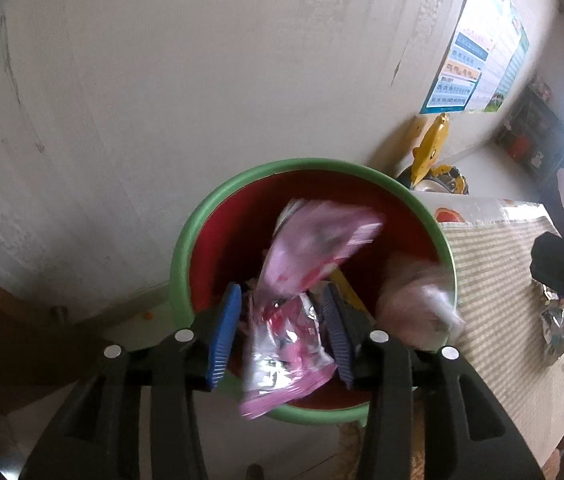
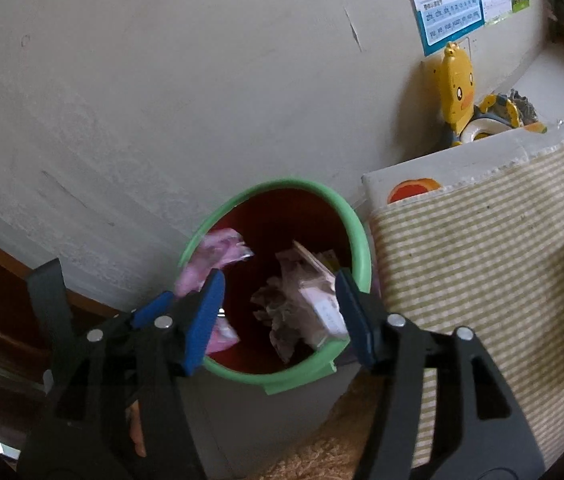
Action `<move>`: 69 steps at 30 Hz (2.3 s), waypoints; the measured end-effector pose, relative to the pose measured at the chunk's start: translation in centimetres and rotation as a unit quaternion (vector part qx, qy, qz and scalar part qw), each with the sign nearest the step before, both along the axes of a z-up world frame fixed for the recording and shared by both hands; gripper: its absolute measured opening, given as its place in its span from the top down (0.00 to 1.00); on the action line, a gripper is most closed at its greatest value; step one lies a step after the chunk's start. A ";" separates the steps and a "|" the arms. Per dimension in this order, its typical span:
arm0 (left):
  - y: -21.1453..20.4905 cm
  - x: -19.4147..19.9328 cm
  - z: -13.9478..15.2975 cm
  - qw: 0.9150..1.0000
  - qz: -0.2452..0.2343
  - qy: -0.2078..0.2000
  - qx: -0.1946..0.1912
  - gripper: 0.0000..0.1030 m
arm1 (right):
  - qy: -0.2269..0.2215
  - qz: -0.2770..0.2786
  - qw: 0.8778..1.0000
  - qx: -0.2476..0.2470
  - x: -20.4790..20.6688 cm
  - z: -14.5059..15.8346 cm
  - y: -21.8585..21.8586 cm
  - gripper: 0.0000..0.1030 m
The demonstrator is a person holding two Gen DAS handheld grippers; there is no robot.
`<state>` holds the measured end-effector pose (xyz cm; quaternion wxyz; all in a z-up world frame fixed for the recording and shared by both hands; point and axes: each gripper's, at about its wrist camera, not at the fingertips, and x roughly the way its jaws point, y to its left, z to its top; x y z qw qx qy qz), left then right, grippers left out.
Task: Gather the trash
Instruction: 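Open both grippers to drop the pink bag and paper box into the bucket, then grasp the silver wrapper with the left gripper while the right grasps the pink-white wrapper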
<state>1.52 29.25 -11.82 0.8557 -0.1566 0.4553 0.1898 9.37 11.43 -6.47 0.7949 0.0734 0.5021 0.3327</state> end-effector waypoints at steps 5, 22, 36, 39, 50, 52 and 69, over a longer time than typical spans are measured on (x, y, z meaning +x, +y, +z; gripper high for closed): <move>-0.5 0.1 0.0 1.000 -0.009 0.001 -0.004 0.55 | -0.001 -0.026 1.000 -0.005 -0.8 0.0 -3.5 0.38; -5.1 1.4 0.4 0.998 -0.064 0.009 0.001 0.48 | 0.034 -0.292 0.953 -0.069 -2.0 -5.2 -25.6 0.35; -13.5 2.4 1.2 0.984 -0.177 0.011 -0.006 0.48 | 0.077 -0.370 0.923 -0.073 4.7 -8.1 -30.6 0.29; -15.7 2.2 1.4 0.979 -0.205 0.014 -0.007 0.48 | 0.095 -0.351 0.926 -0.100 6.5 -9.7 -30.3 0.27; -21.4 2.7 1.9 0.960 -0.278 0.020 -0.012 0.48 | 0.087 -0.285 0.954 -0.022 0.7 -7.8 -31.4 0.68; -22.7 3.3 1.9 0.956 -0.292 0.021 -0.023 0.48 | 0.075 -0.279 0.957 -0.037 -1.9 -7.1 -31.8 0.68; -38.2 11.4 -2.6 0.914 -0.401 0.057 0.033 0.48 | 0.067 -0.286 0.953 -0.074 -11.1 -7.6 -33.6 0.68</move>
